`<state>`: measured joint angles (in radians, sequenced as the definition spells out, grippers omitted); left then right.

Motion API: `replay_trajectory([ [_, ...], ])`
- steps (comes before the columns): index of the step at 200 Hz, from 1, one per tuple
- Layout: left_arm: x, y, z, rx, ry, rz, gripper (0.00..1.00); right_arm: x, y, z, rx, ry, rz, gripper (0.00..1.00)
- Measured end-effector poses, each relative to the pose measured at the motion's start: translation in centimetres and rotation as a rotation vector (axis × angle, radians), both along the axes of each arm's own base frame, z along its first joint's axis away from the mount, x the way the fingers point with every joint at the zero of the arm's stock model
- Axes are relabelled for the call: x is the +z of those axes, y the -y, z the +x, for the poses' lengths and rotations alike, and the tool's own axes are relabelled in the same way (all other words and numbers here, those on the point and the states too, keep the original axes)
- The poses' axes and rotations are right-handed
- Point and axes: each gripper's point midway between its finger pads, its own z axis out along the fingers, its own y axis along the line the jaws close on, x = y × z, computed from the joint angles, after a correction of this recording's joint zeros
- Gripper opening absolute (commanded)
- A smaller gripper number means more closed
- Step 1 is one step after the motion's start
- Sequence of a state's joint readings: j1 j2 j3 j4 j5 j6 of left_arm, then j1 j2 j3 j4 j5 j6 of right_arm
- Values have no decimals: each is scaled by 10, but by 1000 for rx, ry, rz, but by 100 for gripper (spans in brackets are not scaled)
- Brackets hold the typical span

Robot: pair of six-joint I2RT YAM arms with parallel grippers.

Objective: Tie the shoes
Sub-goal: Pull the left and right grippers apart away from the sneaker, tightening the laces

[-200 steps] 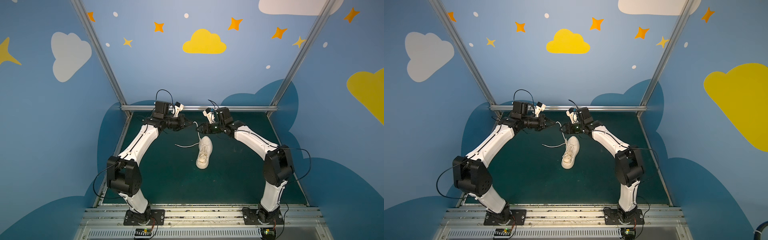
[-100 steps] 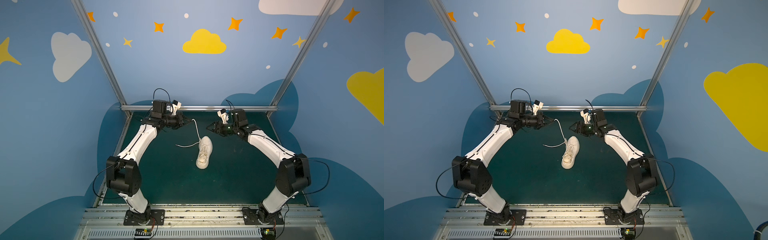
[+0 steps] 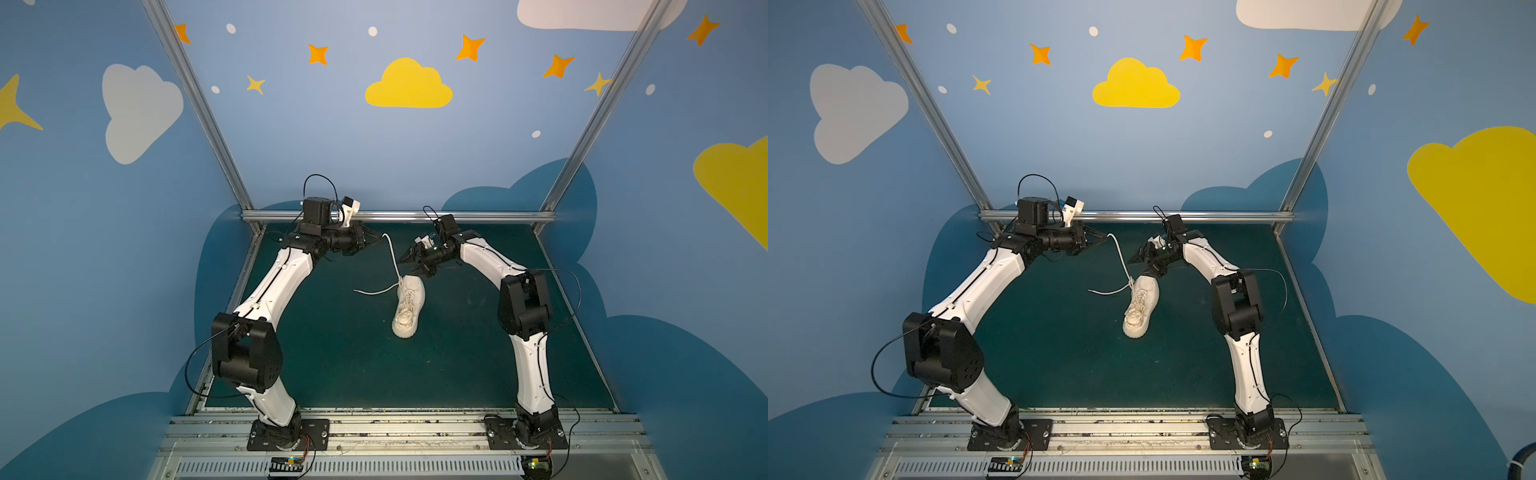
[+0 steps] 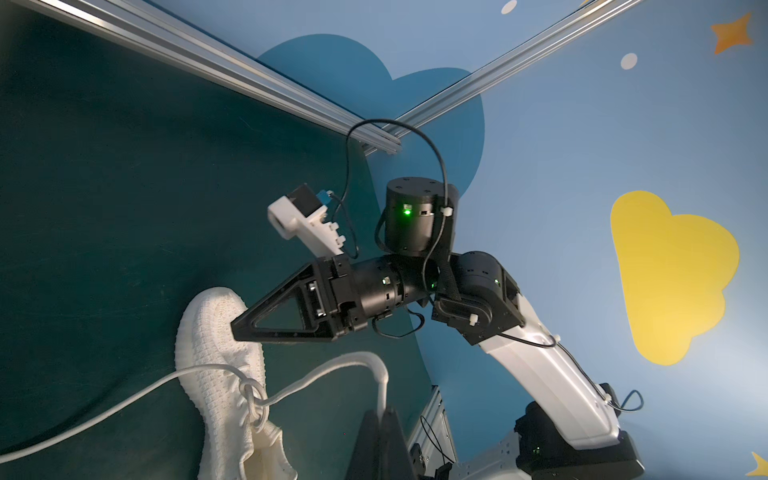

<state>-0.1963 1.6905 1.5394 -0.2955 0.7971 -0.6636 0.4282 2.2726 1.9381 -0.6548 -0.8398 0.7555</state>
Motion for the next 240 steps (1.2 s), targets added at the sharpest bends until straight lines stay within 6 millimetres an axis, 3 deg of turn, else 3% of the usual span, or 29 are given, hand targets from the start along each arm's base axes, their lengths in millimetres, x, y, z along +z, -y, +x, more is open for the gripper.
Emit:
replay_trajectory([
  [55, -5, 0, 0, 5, -17, -5, 3, -13, -8, -24, 44, -142, 5, 64],
  [93, -3, -2, -3, 8, -13, -6, 3, -28, -4, -35, 47, -236, -21, 64],
  [121, -2, -4, -6, 12, -13, -7, 3, -27, -5, -40, 58, -265, -3, 62],
  [150, 1, -4, -7, 13, -6, -9, 3, -26, -10, -41, 69, -280, 25, 53],
  [184, 7, -5, -10, 13, 8, -11, 3, -39, -16, -38, 64, -315, 46, 44],
  [240, 2, -7, -17, 15, -2, -9, 3, -46, -20, -32, 51, -306, 53, 13],
])
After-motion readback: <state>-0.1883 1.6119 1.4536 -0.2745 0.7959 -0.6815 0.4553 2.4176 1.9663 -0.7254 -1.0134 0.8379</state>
